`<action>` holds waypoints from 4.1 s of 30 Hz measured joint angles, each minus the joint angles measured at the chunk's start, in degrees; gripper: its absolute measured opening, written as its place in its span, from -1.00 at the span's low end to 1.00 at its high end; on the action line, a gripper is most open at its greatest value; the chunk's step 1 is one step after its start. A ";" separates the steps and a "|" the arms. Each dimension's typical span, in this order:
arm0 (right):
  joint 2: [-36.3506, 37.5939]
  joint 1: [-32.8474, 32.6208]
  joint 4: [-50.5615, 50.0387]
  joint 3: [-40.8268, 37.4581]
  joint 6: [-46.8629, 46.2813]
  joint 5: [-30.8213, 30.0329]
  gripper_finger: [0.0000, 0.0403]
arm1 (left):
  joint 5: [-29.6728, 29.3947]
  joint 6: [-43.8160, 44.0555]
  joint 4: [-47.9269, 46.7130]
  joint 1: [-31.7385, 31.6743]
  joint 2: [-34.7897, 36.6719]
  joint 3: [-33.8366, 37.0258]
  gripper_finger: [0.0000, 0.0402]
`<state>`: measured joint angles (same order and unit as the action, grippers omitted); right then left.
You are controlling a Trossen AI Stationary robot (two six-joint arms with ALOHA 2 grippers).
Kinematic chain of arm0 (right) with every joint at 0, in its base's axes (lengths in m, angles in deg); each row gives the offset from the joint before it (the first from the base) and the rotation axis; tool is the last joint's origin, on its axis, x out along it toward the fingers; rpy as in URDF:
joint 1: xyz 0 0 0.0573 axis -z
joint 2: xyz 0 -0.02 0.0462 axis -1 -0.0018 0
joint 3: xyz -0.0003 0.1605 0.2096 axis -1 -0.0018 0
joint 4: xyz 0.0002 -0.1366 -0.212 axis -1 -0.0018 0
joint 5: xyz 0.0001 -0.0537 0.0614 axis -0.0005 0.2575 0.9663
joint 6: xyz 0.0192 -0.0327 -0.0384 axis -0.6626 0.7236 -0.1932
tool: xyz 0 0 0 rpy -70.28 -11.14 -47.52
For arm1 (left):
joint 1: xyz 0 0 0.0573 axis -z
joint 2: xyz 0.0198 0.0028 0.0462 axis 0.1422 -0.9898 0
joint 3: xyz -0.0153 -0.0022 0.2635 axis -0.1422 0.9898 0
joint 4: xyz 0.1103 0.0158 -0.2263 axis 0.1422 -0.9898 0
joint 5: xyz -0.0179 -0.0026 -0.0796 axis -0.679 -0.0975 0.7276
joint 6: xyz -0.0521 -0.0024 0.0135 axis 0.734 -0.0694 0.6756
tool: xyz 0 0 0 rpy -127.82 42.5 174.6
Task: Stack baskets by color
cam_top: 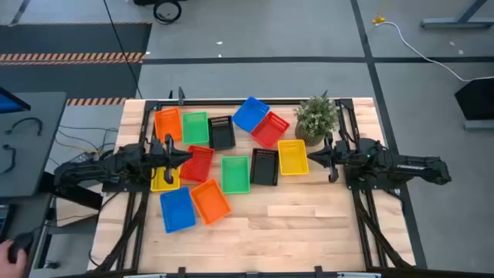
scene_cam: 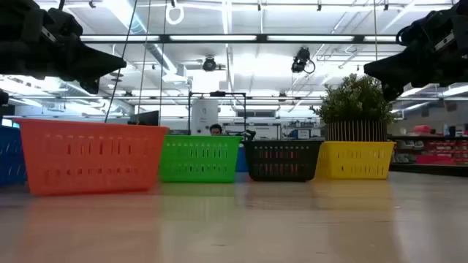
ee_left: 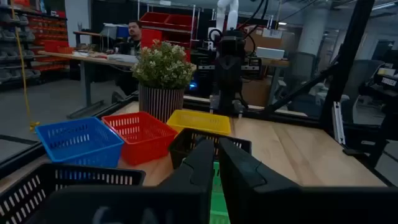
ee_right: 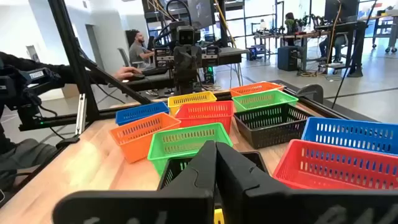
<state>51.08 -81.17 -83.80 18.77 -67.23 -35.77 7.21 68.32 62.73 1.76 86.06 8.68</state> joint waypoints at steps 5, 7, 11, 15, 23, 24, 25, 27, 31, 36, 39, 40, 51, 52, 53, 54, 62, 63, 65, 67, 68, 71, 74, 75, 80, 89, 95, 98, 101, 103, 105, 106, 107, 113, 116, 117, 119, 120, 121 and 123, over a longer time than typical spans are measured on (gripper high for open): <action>0.01 -0.01 0.00 0.00 -0.01 0.00 -0.94 | 0.02 0.00 0.00 0.00 -0.01 0.02 -0.85; -0.01 0.00 0.00 -0.01 0.00 -0.02 -0.94 | 0.02 -0.02 0.00 0.02 -0.02 0.02 -0.83; 0.00 -0.02 0.00 0.00 0.00 -0.01 -0.94 | 0.00 -0.01 0.00 0.01 -0.02 0.01 -0.81; 0.01 -0.01 0.00 0.00 0.00 -0.01 -0.94 | 0.00 -0.01 0.00 0.02 -0.02 0.00 -0.82; 0.00 -0.01 0.00 0.00 0.00 -0.02 -0.94 | 0.00 -0.02 0.00 0.00 -0.02 0.02 -0.85; 0.01 0.00 0.00 0.01 0.00 -0.02 -0.94 | 0.00 -0.02 0.00 0.02 -0.02 0.00 -0.85; 0.00 -0.01 0.00 0.00 0.00 -0.01 -0.94 | 0.00 -0.02 0.00 0.01 -0.02 0.00 -0.84; 0.01 0.00 0.00 -0.01 0.00 -0.02 -0.94 | 0.01 -0.02 0.00 0.02 -0.02 0.02 -0.82; 0.01 -0.01 0.00 0.00 0.00 -0.02 -0.94 | 0.01 0.00 0.00 0.00 -0.02 0.01 -0.81; 0.01 0.00 0.00 -0.01 0.00 -0.02 -0.94 | 0.01 -0.01 0.00 0.01 -0.02 0.01 -0.83; -0.01 0.21 0.68 -0.01 0.02 -2.33 -0.94 | 0.01 0.00 0.00 0.01 -0.02 0.02 -0.85; 0.00 0.39 1.73 0.01 0.02 -4.48 -0.94 | 0.02 -0.02 0.00 0.00 -0.02 0.00 -0.85; -0.21 0.37 16.44 0.00 -17.95 -10.60 -0.94 | 0.02 -0.02 0.00 0.02 -0.04 0.02 -0.82; -0.34 0.35 17.94 0.01 -19.43 -10.83 -0.94 | 0.00 -0.02 0.00 0.00 -0.06 0.02 -0.82; -0.76 0.17 19.24 0.01 -19.96 -10.41 -0.94 | 0.02 -0.02 0.02 0.01 -0.10 0.02 -0.83; -1.38 -0.31 20.10 -0.01 -20.36 -9.11 -0.94 | 0.03 -0.02 -0.02 0.01 -0.14 0.02 -0.83; -16.40 -11.70 35.01 0.20 -18.26 -4.37 -0.94 | 0.01 -0.01 -0.02 0.00 -0.15 0.01 -0.85; -19.12 -13.30 35.56 0.56 -17.05 -4.54 -0.94 | 0.02 -0.01 0.00 0.01 -0.15 0.01 -0.84; -24.50 -16.21 35.79 1.83 -16.53 -5.36 -0.94 | 0.02 0.00 -0.02 0.02 -0.15 0.00 -0.83; -29.67 -18.18 35.14 4.08 -16.87 -5.82 -0.94 | 0.02 0.00 -0.02 0.01 -0.15 0.01 -0.82; -31.89 -18.84 33.76 5.69 -16.86 -5.63 -0.94 | 0.02 -0.01 -0.02 0.01 -0.14 0.01 -0.81; -37.42 -19.88 23.08 12.50 -16.14 -4.39 -0.94 | 0.02 -0.01 -0.01 0.02 -0.15 0.01 -0.81; -42.17 -20.00 2.75 21.57 -11.22 -5.93 -0.94 | 0.02 -0.01 -0.02 0.01 -0.15 0.01 -0.83; -43.88 -19.97 -4.03 24.68 -9.25 -7.15 -0.94 | 0.01 0.00 -0.02 0.01 -0.15 0.01 -0.83; -52.38 -19.04 -23.79 35.13 -7.53 -12.20 -0.93 | 0.01 -0.01 -0.02 0.00 -0.15 0.00 -0.85; -64.78 -15.17 -30.50 40.21 -4.60 -10.46 -0.51 | 0.01 -0.01 0.00 0.00 -0.14 0.01 -0.81; -72.46 -14.31 -31.02 40.21 -0.67 -11.36 -0.14 | 0.00 -0.02 0.02 0.00 -0.15 0.02 -0.84; -75.92 -13.95 -31.01 40.21 -0.42 -14.38 -0.07 | 0.01 0.00 0.02 0.02 -0.15 0.00 -0.85; -78.99 -13.64 -30.99 40.21 -0.37 -15.04 -0.09 | 0.00 -0.02 0.01 0.01 -0.14 0.01 -0.84; -80.61 -13.72 -30.97 40.21 -0.37 -14.89 -0.15 | 0.02 0.00 0.01 0.02 -0.15 0.02 -0.82; -81.83 -13.72 -30.98 40.21 -0.27 -14.60 -0.27 | 0.00 -0.01 0.02 0.01 -0.14 0.00 -0.81; -82.27 -13.72 -30.95 40.21 0.00 -14.57 -0.34 | 0.00 -0.01 0.01 0.00 -0.14 0.01 -0.81; -82.63 -13.72 -30.97 40.20 0.15 -14.58 -0.43 | 0.02 0.00 0.00 0.02 -0.15 0.00 -0.81; -82.05 -16.97 -34.49 42.25 -6.74 -13.56 -0.95 | 0.00 -0.01 0.02 0.00 -0.15 0.00 -0.84; -80.89 -21.63 -40.22 45.77 -13.12 -13.11 -0.95 | 0.01 0.00 0.02 0.02 -0.13 0.01 -0.85; -80.43 -23.41 -42.31 47.10 -15.25 -12.98 -0.97 | 0.00 0.00 0.01 0.00 -0.13 0.01 -0.85; -79.70 -26.98 -45.00 49.46 -19.87 -13.06 -0.97 | 0.00 0.00 0.02 0.00 -0.13 0.00 -0.84; -79.41 -28.83 -46.03 50.25 -22.55 -13.05 -0.97 | 0.02 -0.01 0.02 0.01 -0.13 0.02 -0.83; -79.16 -30.61 -46.81 50.70 -25.07 -13.04 -0.97 | 0.02 0.00 0.00 0.01 -0.13 0.02 -0.82; -78.80 -34.85 -47.30 50.83 -29.41 -13.03 -0.98 | 0.02 -0.02 0.02 0.02 -0.13 0.02 -0.81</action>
<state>-27.72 -116.02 -131.10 69.60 -96.64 -48.80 7.22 68.30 62.75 1.78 85.93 8.70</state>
